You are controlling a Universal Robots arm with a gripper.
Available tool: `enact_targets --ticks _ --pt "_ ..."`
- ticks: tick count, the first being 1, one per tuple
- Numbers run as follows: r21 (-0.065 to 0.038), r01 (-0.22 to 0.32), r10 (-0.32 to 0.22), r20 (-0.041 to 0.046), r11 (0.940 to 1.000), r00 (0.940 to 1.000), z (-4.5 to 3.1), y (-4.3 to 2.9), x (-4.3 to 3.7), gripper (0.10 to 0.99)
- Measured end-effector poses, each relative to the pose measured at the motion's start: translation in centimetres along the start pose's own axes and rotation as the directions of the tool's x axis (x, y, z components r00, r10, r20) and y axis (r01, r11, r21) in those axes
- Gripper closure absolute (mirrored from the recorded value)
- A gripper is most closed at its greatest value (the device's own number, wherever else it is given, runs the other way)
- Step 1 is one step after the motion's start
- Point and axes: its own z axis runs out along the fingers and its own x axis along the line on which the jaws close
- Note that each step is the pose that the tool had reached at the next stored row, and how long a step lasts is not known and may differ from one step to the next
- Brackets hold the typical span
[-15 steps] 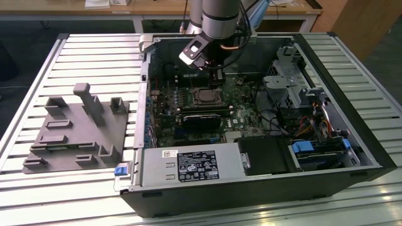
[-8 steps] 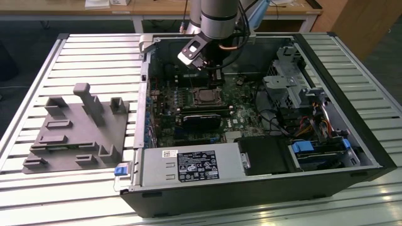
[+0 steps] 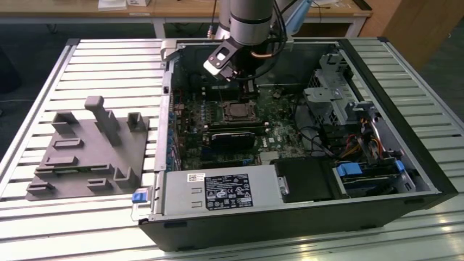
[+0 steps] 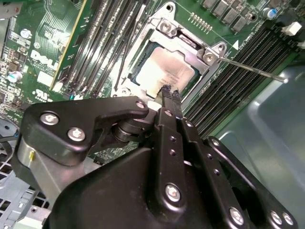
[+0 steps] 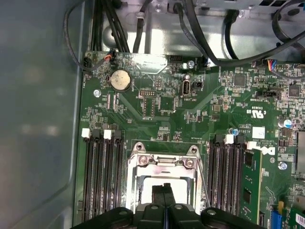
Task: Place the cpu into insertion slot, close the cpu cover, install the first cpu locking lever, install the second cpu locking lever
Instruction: 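Install the first cpu locking lever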
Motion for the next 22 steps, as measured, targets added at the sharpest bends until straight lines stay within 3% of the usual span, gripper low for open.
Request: enact_targets --ticks 9,22 --pt "0.000 0.000 0.000 0.0001 1.0000 1.0000 -0.35 -0.01 0.00 0.980" --pt "0.000 0.000 0.000 0.0000 1.0000 1.0000 -1.65 0.03 0.01 0.980"
